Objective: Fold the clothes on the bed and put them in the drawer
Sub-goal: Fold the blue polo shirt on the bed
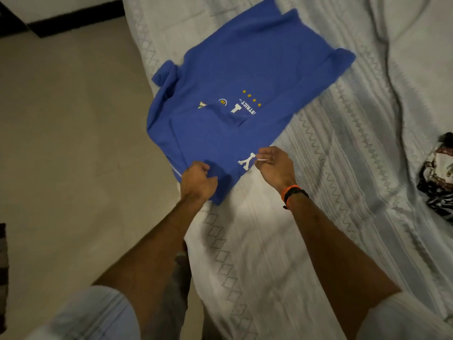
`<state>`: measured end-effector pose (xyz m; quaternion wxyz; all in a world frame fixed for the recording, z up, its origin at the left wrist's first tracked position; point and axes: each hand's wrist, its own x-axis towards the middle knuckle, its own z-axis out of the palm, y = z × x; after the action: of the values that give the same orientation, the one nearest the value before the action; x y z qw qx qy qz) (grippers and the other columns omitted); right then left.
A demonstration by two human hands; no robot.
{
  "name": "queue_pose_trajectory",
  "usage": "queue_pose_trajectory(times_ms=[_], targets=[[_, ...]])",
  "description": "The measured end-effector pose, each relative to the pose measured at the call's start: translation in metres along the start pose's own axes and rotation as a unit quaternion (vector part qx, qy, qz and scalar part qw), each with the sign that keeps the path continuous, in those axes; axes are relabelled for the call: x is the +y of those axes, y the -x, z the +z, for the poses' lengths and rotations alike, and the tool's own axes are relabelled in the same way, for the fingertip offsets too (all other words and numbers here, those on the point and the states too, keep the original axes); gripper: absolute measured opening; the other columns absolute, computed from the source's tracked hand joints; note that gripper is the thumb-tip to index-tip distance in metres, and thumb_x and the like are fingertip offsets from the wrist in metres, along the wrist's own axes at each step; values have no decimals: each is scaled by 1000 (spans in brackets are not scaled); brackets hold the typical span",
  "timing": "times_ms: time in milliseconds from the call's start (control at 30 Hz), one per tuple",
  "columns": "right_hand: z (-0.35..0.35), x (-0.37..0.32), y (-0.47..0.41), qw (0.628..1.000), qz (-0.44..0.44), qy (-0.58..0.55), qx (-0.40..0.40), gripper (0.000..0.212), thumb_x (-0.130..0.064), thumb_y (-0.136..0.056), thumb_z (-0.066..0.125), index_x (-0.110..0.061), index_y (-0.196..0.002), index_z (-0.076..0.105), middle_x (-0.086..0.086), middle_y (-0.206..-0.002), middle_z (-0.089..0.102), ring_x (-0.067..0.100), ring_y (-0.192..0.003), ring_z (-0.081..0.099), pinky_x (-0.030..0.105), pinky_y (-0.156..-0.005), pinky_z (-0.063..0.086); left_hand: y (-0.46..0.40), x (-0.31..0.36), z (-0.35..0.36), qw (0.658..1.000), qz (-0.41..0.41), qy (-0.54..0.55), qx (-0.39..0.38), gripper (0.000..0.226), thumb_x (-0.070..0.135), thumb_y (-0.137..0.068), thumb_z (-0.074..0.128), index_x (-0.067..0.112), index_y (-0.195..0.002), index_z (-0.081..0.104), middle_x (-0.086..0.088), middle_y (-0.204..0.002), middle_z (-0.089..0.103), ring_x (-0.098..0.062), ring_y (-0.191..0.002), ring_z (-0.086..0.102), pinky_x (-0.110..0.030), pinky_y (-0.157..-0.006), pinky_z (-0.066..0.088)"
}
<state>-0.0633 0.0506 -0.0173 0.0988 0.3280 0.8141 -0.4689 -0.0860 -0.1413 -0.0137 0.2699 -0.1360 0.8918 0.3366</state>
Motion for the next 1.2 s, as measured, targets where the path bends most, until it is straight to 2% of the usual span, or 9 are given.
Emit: queue_pose_trajectory(times_ms=[100, 233, 333, 500, 600, 767, 967, 1034, 1200], targets=[[-19, 0, -5, 997, 43, -56, 9, 28, -12, -89, 68, -12, -117, 65, -2, -107, 70, 12, -98, 65, 18, -85, 46, -15, 32, -3, 998, 49, -12, -24, 26, 17, -87, 72, 8, -111, 64, -6, -110, 70, -25, -112, 62, -30, -96, 46], [-30, 4, -26, 991, 73, -108, 24, 21, -11, -88, 69, -16, -107, 64, 0, -101, 72, 15, -95, 68, 39, -95, 55, -41, 76, 1, 993, 105, -36, -37, 22, 16, -89, 70, 6, -109, 67, -8, -110, 71, -25, -113, 62, -32, -99, 47], [-34, 7, -52, 985, 89, -136, 48, 16, -10, -88, 68, -20, -99, 62, 1, -97, 72, 18, -94, 69, 42, -93, 56, -75, 104, 16, 987, 144, -56, -49, 23, 15, -90, 70, 7, -111, 66, -8, -111, 70, -23, -110, 63, -32, -98, 49], [-42, 3, -100, 986, 79, -97, 111, 22, -14, -92, 64, -13, -113, 63, -1, -101, 69, 7, -82, 63, 8, -65, 48, -140, 136, 45, 948, 255, -176, -72, 28, 2, -82, 68, 7, -110, 66, -13, -113, 67, -32, -106, 62, -43, -92, 49], [-41, -4, -121, 985, 43, -68, 152, 24, -13, -90, 65, -14, -114, 62, -4, -95, 65, 6, -77, 62, 14, -72, 52, -161, 144, 51, 912, 309, -263, -64, 32, 6, -80, 71, 13, -111, 66, -8, -113, 68, -31, -108, 61, -43, -91, 45], [-20, -9, -142, 981, 40, -27, 186, 34, -18, -87, 70, -12, -115, 52, 9, -106, 58, 21, -86, 60, 32, -79, 51, -182, 147, 41, 933, 243, -218, -152, 19, 18, -80, 80, 12, -95, 71, -6, -96, 72, -24, -93, 66, -37, -81, 53], [0, -2, -141, 978, 74, -82, 176, 62, -14, -77, 81, -11, -122, 39, 11, -122, 44, 24, -107, 50, 35, -94, 48, -197, 146, 24, 973, 124, -186, -55, 17, 16, -84, 68, 5, -71, 65, -12, -82, 70, -32, -87, 65, -33, -67, 47], [1, -3, -142, 979, 78, -64, 175, 68, -12, -72, 84, -10, -123, 39, 7, -123, 41, 22, -110, 47, 31, -95, 46, -193, 150, 27, 965, 159, -201, -57, 5, 8, -78, 63, 9, -80, 67, -6, -85, 69, -26, -84, 62, -31, -67, 45], [0, 0, -144, 974, 88, -84, 193, 74, -9, -67, 85, -11, -126, 39, 7, -121, 43, 19, -103, 48, 27, -86, 47, -184, 174, 54, 943, 260, -126, -165, 35, 26, -87, 72, 10, -117, 64, -3, -102, 67, -19, -95, 63, -32, -84, 52]])
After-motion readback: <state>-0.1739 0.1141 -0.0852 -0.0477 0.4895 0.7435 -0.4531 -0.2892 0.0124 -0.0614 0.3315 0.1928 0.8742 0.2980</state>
